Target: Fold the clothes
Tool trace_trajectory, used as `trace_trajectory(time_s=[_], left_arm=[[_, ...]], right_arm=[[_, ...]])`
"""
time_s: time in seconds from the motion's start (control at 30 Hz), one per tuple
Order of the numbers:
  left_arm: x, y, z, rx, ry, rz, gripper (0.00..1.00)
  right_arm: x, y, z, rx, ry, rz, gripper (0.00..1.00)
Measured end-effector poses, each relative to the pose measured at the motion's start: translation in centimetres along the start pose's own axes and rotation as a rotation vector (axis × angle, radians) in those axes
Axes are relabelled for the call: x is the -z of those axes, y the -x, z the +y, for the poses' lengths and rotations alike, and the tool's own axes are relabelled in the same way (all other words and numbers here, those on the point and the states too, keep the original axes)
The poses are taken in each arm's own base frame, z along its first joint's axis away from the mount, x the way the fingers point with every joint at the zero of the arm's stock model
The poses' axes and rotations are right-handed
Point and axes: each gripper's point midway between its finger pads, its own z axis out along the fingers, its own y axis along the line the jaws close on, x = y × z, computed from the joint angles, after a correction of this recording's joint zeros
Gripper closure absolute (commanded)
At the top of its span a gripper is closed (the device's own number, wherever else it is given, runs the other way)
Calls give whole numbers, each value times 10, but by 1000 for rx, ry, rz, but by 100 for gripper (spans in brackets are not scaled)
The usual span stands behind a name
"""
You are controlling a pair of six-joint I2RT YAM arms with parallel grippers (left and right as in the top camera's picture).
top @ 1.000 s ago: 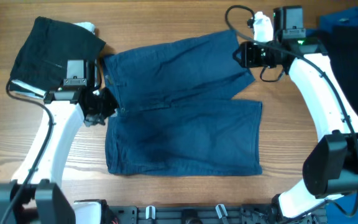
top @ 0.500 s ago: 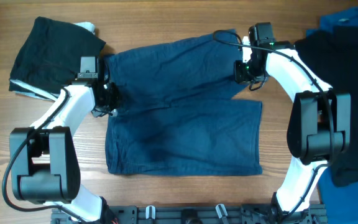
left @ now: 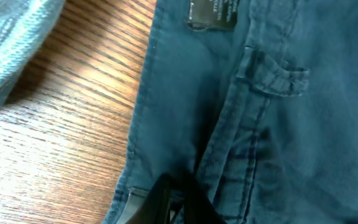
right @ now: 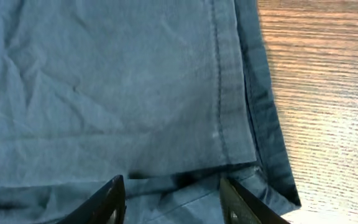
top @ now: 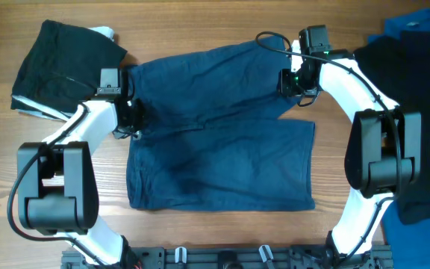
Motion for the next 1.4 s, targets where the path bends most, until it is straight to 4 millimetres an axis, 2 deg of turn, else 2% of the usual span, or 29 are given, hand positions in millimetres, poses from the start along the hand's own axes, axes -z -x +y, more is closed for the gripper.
trace_trajectory(time_s=[0.13, 0.27, 0.43, 0.67, 0.83, 0.93, 1.07, 1.17, 1.23, 1.27, 1.33, 1.4], left_arm=[[-1, 1, -8, -18, -12, -12, 89], [-1, 2, -8, -19, -15, -16, 89], [-1, 3, -9, -20, -19, -22, 87], [0, 25, -23, -83, -69, -116, 85], [3, 40, -32, -130, -100, -182, 86], [5, 48, -37, -152, -116, -218, 86], [8, 57, -43, -171, -135, -260, 85], [12, 60, -45, -176, -142, -272, 82], [28, 58, -47, -177, -150, -273, 78], [48, 58, -50, -179, -164, -287, 77], [64, 47, -46, -167, -151, -246, 77], [60, 20, -35, -137, -125, -125, 77]], right_arm=[[-2, 9, 1, 6, 6, -43, 50], [-13, -1, -1, 5, 7, -37, 49], [-14, -1, -1, 15, 7, -40, 48], [-19, -24, -10, 21, -36, 10, 50], [-11, -56, -27, -83, -145, 96, 49], [-6, -72, -36, -167, -202, 150, 40], [-6, -74, -34, -198, -198, 154, 38], [-1, -76, -30, -155, -172, 182, 31], [8, -74, -25, -146, -148, 188, 27], [22, -62, -20, -140, -131, 145, 26], [69, -43, -14, -145, -109, 30, 25], [107, -31, -15, -163, -97, -57, 23]])
